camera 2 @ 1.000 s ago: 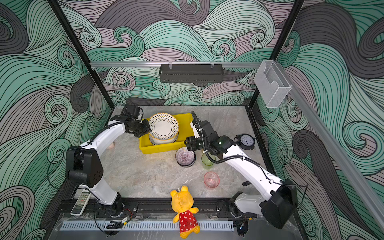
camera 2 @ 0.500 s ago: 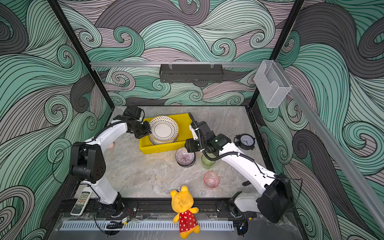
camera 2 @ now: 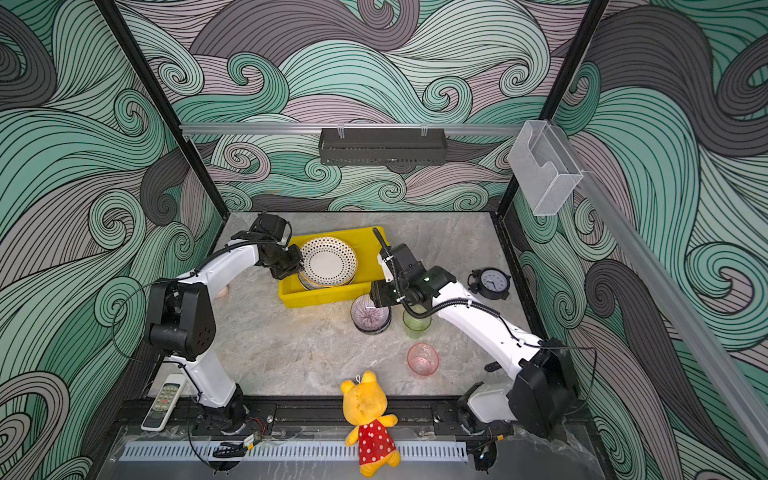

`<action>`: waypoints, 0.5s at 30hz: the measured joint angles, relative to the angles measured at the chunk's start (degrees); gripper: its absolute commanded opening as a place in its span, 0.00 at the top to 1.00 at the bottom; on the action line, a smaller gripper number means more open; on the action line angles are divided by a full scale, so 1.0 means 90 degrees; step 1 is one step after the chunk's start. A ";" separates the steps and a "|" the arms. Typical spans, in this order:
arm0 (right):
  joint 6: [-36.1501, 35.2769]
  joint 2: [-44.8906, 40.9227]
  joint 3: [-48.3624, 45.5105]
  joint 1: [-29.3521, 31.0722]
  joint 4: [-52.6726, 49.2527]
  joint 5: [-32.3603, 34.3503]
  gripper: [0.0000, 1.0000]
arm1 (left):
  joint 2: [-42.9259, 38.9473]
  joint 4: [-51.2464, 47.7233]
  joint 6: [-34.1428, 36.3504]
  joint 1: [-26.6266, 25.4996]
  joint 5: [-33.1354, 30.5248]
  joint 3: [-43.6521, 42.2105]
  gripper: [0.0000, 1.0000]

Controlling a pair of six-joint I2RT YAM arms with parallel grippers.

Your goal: Place the mixed dishes into the plastic bin

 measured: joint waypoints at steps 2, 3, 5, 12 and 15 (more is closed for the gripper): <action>0.0000 0.0034 0.0007 0.0000 -0.0022 0.0000 0.39 | 0.0024 0.0005 -0.0010 0.0000 -0.0010 0.0000 1.00; 0.0000 0.0051 0.0017 0.0000 -0.0027 0.0000 0.39 | 0.0029 0.0005 -0.0012 0.0000 -0.0012 0.0000 1.00; 0.0000 0.0095 0.0029 0.0000 -0.0036 0.0002 0.39 | 0.0051 0.0002 -0.0015 0.0000 -0.0019 0.0000 1.00; -0.0002 0.0187 0.0102 0.0066 -0.0087 0.0017 0.40 | 0.0068 0.0012 -0.0083 0.0000 -0.0032 0.0000 1.00; -0.0002 0.0223 0.0129 0.0124 -0.0126 0.0056 0.40 | 0.0070 0.0015 -0.0107 0.0000 -0.0036 -0.0002 1.00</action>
